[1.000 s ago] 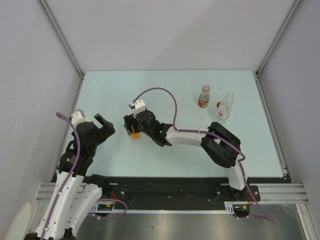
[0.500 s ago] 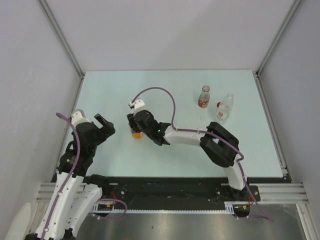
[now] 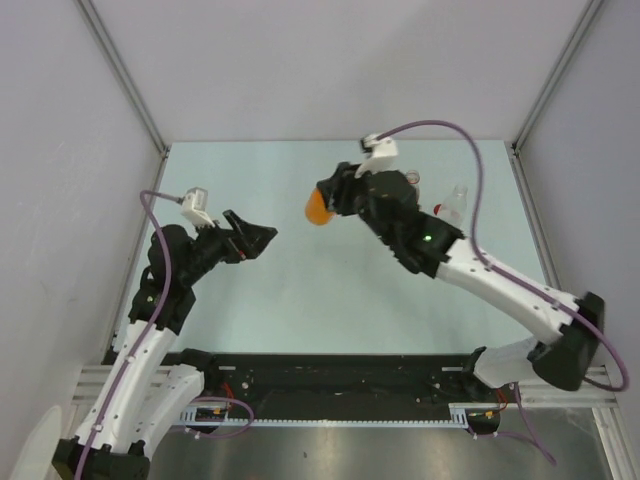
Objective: Unscrew the bottle caps
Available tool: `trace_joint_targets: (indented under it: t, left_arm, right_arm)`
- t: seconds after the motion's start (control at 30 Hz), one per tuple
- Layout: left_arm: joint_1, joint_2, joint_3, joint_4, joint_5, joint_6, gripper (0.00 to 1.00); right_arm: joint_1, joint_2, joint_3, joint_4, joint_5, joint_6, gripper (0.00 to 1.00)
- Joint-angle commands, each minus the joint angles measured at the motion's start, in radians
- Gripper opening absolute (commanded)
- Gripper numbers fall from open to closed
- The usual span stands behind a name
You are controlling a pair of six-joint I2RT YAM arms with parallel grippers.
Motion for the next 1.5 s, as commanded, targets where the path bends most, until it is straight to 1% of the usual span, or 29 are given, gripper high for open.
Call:
trace_joint_targets:
  t: [0.0,0.03,0.1,0.13,0.2,0.23,0.27,0.33,0.43,0.53,0.63,0.7,1.0,1.17,1.3,1.47]
  left_arm:
    - [-0.013,0.013,-0.026,0.442,0.394,-0.048,1.0]
    - [-0.023,0.018,-0.038,0.538,0.449,-0.038,1.0]
    - [-0.06,0.021,-0.043,0.607,0.491,0.01,1.0]
    - [-0.074,0.021,-0.046,0.672,0.531,0.025,1.0]
    - [-0.12,0.024,-0.053,0.735,0.566,0.059,1.0]
    - [-0.132,0.027,-0.053,0.798,0.589,0.064,1.0]
    - [-0.145,0.034,-0.049,0.808,0.63,0.08,1.0]
    - [-0.174,0.067,-0.02,0.791,0.652,0.108,1.0]
    - [-0.197,0.123,0.011,0.77,0.7,0.142,1.0]
    - [-0.229,0.175,0.054,0.681,0.694,0.204,1.0]
    - [-0.26,0.212,0.075,0.642,0.668,0.243,1.0]
    - [-0.27,0.225,0.086,0.628,0.643,0.257,0.99]
    - [-0.275,0.24,0.1,0.66,0.621,0.243,0.99]
    - [-0.278,0.246,0.097,0.685,0.644,0.22,0.98]
    - [-0.281,0.243,0.091,0.713,0.667,0.202,0.95]
    - [-0.286,0.248,0.094,0.719,0.695,0.189,0.94]
  right_arm:
    - [-0.1,-0.154,-0.074,-0.033,-0.153,0.159,0.0]
    - [-0.118,-0.177,-0.089,-0.02,-0.257,0.178,0.0]
    - [-0.172,-0.223,-0.12,-0.002,-0.34,0.234,0.0]
    - [-0.189,-0.234,-0.126,0.004,-0.43,0.247,0.0]
    - [-0.227,-0.265,-0.149,0.013,-0.5,0.296,0.0]
    - [-0.241,-0.273,-0.157,0.033,-0.582,0.311,0.0]
    - [-0.262,-0.277,-0.16,0.041,-0.626,0.325,0.0]
    - [-0.276,-0.289,-0.163,0.061,-0.725,0.357,0.0]
    - [-0.281,-0.317,-0.163,0.073,-0.793,0.372,0.0]
    - [-0.278,-0.334,-0.172,0.087,-0.83,0.38,0.0]
    - [-0.266,-0.349,-0.204,0.162,-0.858,0.405,0.0]
    - [-0.256,-0.351,-0.213,0.181,-0.862,0.412,0.0]
    - [-0.203,-0.331,-0.215,0.219,-0.867,0.397,0.0]
    - [-0.161,-0.306,-0.215,0.271,-0.868,0.396,0.0]
    - [-0.152,-0.285,-0.215,0.285,-0.87,0.399,0.0]
    - [-0.137,-0.28,-0.215,0.294,-0.855,0.379,0.0]
